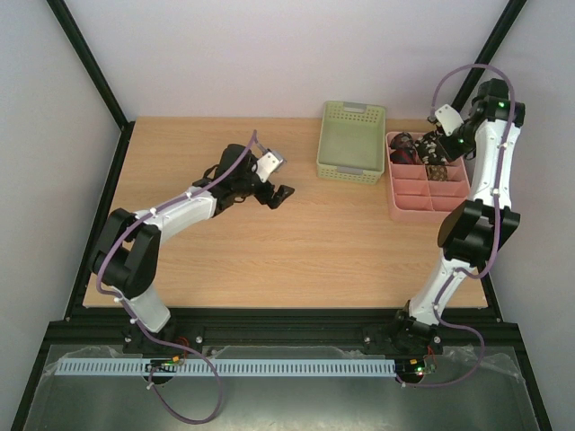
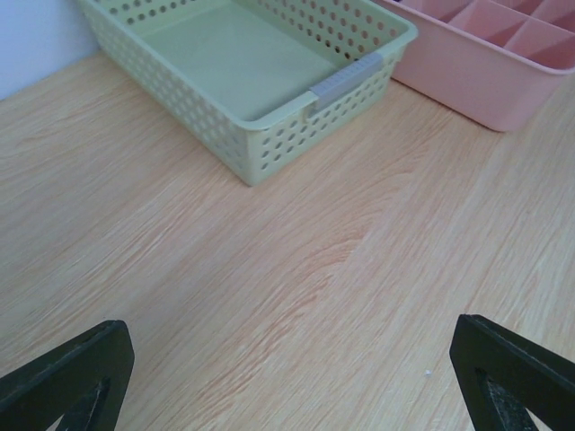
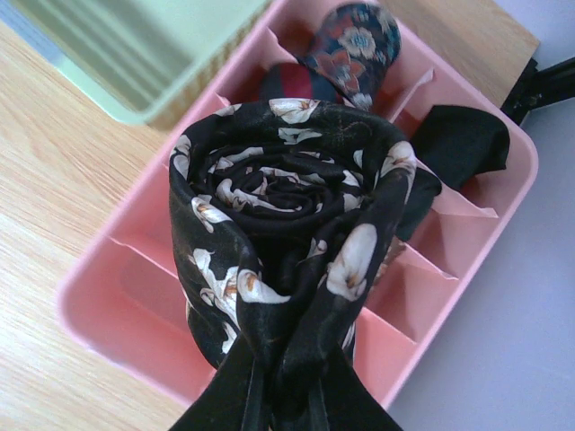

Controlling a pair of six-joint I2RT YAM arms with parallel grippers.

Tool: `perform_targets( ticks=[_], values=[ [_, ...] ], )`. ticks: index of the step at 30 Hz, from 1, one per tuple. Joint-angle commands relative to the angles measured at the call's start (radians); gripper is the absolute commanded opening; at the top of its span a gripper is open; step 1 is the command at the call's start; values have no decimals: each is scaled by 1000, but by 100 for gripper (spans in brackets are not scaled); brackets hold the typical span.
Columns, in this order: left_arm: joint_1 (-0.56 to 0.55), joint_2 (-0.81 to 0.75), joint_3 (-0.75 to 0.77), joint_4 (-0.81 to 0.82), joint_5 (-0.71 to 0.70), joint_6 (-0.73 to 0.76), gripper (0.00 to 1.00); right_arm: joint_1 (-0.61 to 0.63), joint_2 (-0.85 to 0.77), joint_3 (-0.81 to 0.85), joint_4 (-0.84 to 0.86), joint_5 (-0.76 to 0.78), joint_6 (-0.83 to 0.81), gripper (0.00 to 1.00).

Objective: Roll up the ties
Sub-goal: Place the tie in the storage box.

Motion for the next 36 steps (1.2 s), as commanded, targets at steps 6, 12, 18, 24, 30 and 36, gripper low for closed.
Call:
perform_targets(
  ticks=[6,12,18,24,30,36],
  values=[
    [54,38,38,18,17,-74,99,63,102,-1,150,221,-393,1],
    [76,57,64,1,19,-74,100,124,137,-84,247,308,-540,1],
    [111,63,69,-13,28,-70,99,152,151,-168,236,347,-606,1],
    [128,69,75,-23,49,-77,100,158,166,-319,353,418,-652,1],
    [139,86,94,-43,62,-75,100,171,228,-278,365,431,-611,29],
    [148,108,141,-78,58,-42,99,175,219,-236,329,419,-571,53]
  ],
)
